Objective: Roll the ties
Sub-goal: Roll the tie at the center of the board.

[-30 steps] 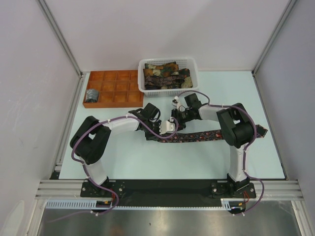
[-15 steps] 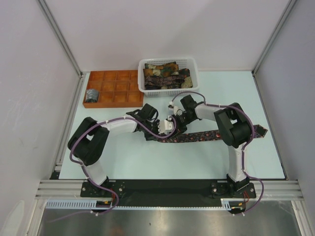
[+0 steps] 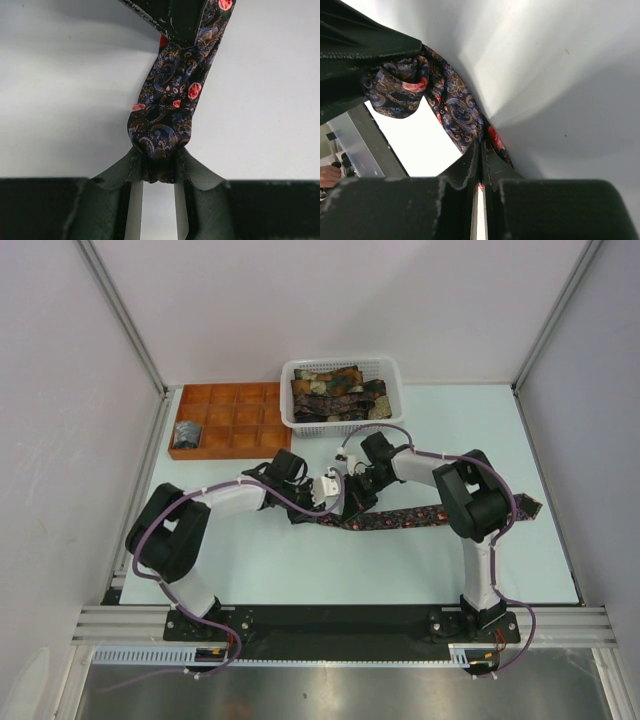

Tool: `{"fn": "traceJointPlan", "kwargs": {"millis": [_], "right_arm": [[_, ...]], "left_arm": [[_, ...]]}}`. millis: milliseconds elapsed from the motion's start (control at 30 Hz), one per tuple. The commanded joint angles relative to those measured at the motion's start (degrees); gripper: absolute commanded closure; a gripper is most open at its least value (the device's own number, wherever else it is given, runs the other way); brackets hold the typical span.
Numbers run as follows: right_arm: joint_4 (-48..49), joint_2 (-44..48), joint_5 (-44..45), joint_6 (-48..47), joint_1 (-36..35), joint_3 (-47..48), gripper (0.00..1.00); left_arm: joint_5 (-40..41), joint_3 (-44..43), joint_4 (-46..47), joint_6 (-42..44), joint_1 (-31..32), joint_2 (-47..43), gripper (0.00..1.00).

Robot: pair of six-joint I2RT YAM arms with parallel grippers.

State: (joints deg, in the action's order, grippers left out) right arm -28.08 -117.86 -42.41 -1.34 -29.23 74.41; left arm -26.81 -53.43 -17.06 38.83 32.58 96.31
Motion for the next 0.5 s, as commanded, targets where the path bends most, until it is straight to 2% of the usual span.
{"fn": "traceJointPlan", "kwargs": {"millis": [0, 133, 233, 333, 367, 467], "right_arm": [[-2.25, -3.51, 10.07, -4.72, -1.00, -0.85, 0.95], [-2.60, -3.86, 9.72, -5.25, -1.09, -0.23, 0.94], [-3.39, -3.34, 7.27, -5.60, -0.65, 1.26, 0.85], [-4.18, -1.58, 3.75, -4.37, 0.84, 2.93, 0.68], [-5.05, -0.36, 2.35, -4.02, 1.37, 3.19, 0.60], [-8.47, 1.75, 0.15, -3.93, 4.53, 3.99, 0.52]], "left_arm": [[0.70, -0.97, -2.98, 3.61, -2.78, -0.87, 0.84], [3.50, -3.87, -9.03, 12.74, -2.78, 2.20, 0.85], [5.53, -5.54, -12.20, 15.48, -2.70, 4.58, 0.86], [5.62, -5.55, -13.61, 16.98, -2.26, 5.11, 0.86], [5.80, -5.37, -13.79, 17.24, -2.08, 5.29, 0.86], [5.80, -5.11, -13.79, 17.07, -1.99, 5.55, 0.86]]}}
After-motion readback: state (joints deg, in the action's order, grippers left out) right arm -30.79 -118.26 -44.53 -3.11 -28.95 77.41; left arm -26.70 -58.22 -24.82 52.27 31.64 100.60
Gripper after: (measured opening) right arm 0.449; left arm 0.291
